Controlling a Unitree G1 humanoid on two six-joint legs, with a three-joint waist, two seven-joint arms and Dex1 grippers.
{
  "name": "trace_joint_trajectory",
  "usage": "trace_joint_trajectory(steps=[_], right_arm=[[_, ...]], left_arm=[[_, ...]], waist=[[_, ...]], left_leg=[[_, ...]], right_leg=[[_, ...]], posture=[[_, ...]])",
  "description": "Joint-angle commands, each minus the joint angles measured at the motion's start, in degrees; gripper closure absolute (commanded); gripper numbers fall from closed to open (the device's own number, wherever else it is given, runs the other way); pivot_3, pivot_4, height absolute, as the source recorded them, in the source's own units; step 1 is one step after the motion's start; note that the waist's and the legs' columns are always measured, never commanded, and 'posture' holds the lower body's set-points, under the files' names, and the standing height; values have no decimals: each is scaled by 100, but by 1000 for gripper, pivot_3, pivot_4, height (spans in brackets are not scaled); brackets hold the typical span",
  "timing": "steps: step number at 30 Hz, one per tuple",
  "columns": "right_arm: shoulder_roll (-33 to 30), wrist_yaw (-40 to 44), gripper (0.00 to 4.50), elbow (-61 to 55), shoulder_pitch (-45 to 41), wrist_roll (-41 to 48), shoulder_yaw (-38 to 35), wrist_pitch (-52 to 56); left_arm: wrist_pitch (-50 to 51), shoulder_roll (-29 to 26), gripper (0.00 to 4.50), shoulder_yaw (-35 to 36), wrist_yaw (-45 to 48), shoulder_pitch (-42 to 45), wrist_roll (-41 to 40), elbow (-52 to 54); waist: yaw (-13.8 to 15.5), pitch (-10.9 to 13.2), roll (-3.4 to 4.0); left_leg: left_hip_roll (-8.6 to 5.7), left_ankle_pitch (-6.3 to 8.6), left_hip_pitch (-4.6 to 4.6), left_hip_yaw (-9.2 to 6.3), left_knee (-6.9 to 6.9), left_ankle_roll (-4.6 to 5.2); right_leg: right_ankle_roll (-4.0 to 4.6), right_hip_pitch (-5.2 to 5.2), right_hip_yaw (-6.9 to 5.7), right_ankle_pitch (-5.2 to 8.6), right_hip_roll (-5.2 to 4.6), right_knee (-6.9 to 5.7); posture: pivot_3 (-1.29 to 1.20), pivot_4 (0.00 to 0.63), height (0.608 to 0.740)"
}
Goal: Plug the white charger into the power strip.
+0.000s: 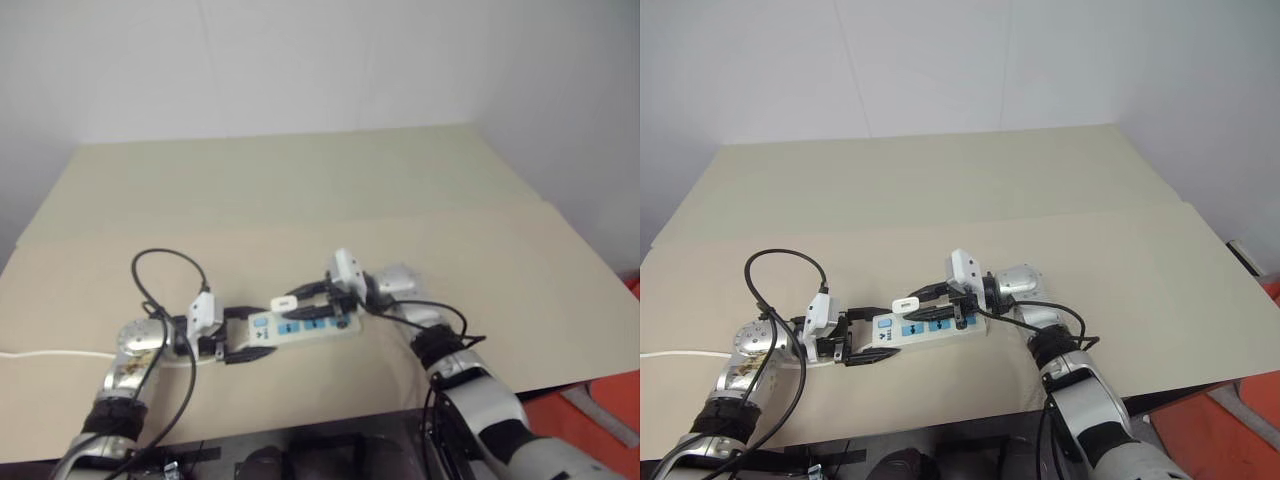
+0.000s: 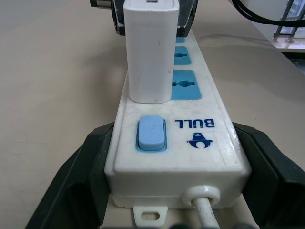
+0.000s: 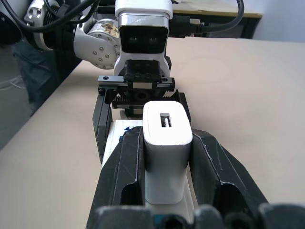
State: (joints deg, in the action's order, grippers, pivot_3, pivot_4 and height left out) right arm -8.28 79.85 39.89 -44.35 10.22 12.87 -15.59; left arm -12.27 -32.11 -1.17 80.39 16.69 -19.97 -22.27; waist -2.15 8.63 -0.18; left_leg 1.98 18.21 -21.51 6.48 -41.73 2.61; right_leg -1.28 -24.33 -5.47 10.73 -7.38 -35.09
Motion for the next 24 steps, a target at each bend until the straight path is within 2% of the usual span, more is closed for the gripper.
trace_joint_trajectory(steps=[1, 7, 15, 24], right_arm=[[-182, -425, 3406, 49, 137, -406, 105, -59], [-118, -432, 3406, 244, 49, -324, 122, -126], [-143, -237, 3406, 650, -409, -396, 273, 533], [-205, -320, 3406, 517, -283, -432, 337, 377]], left_arm=[[-40, -24, 1221, -96, 111, 25, 46, 107], [-38, -4, 1221, -105, 135, 41, 46, 89], [-51, -11, 1221, -112, 147, -4, 52, 95], [-46, -26, 1221, -97, 107, -72, 53, 149]], waist=[[-3, 0, 0], [-8, 0, 0], [-27, 0, 0], [-27, 0, 0]], left_leg=[[0, 0, 2, 1, 0, 0], [6, 0, 14, 1, 2, 0], [11, 0, 22, 1, 5, 0], [11, 0, 24, 2, 14, 0]], right_leg=[[0, 0, 2, 0, 0, 0], [3, 4, 8, 2, -2, 2], [9, 4, 14, 1, -4, 1], [11, 3, 14, 2, -6, 2]], posture=[[0, 150, 740], [0, 150, 740], [0, 150, 740], [0, 150, 740]])
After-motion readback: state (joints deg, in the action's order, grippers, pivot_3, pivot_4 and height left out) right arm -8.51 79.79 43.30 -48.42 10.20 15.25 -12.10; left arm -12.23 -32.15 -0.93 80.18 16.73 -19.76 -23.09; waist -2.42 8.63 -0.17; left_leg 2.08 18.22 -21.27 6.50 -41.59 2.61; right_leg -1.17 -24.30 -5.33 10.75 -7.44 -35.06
